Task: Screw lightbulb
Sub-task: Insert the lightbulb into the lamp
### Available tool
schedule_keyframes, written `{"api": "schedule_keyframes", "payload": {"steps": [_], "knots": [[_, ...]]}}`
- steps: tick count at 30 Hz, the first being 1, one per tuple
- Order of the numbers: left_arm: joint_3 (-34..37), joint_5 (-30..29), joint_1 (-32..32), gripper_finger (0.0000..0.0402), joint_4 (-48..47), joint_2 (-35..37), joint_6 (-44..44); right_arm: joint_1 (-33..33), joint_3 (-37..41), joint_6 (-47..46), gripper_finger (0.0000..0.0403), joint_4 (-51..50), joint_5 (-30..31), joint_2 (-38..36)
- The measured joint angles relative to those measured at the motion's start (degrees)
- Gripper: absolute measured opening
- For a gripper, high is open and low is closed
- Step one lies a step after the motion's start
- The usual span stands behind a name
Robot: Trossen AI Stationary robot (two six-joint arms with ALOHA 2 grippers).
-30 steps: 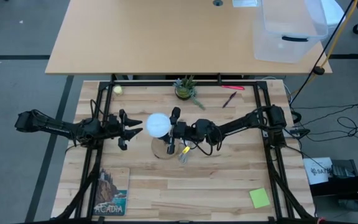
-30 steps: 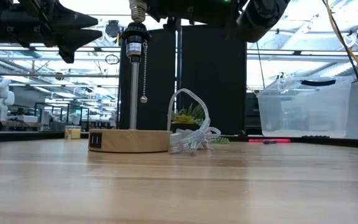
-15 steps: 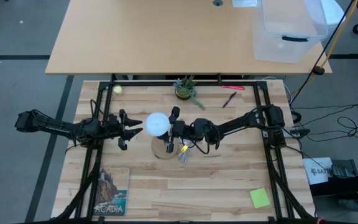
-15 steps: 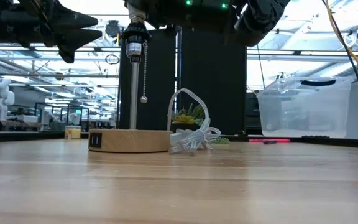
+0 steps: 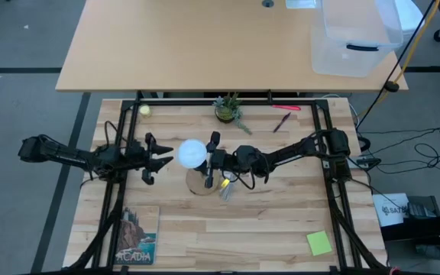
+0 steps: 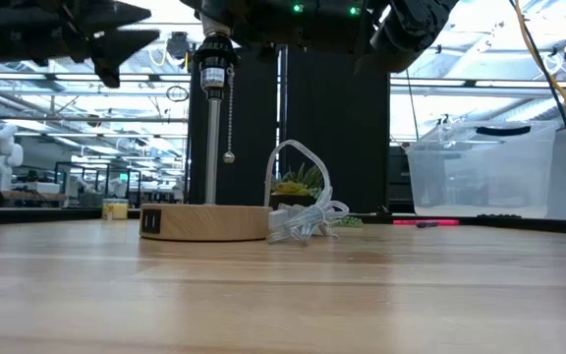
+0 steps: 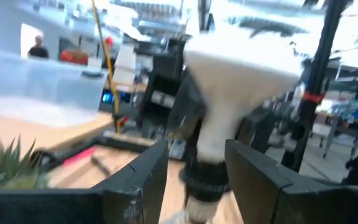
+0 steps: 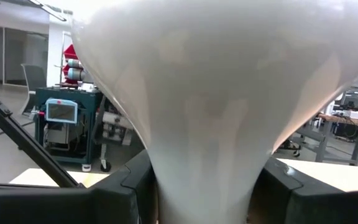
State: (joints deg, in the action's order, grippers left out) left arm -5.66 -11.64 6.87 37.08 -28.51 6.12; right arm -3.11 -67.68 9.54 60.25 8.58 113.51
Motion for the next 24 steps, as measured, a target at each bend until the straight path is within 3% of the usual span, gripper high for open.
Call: {"api": "schedule_keyframes", "payload": {"steps": [5,13,19,24], "knots": [[-3.6,0.1,0.0,0.0165,1.0,0.0,-2.2,0.0,0.0,0.4,0.0171,-0.2,0.0,0.0],[-21.6,0.1,0.0,0.0165,-20.1,-1.7,-10.7,0.0,0.0,0.3,0.0171,-0.4,0.2,0.0],[-34.3,0.2,-0.2,0.0165,-32.6,-10.9,-13.7,0.0,0.0,0.2,0.0171,-0.4,0.3,0.0],[-40.8,2.1,-0.4,0.0165,-37.2,-19.1,-14.3,0.0,0.0,-0.1,0.0171,-0.5,0.3,0.0]]}}
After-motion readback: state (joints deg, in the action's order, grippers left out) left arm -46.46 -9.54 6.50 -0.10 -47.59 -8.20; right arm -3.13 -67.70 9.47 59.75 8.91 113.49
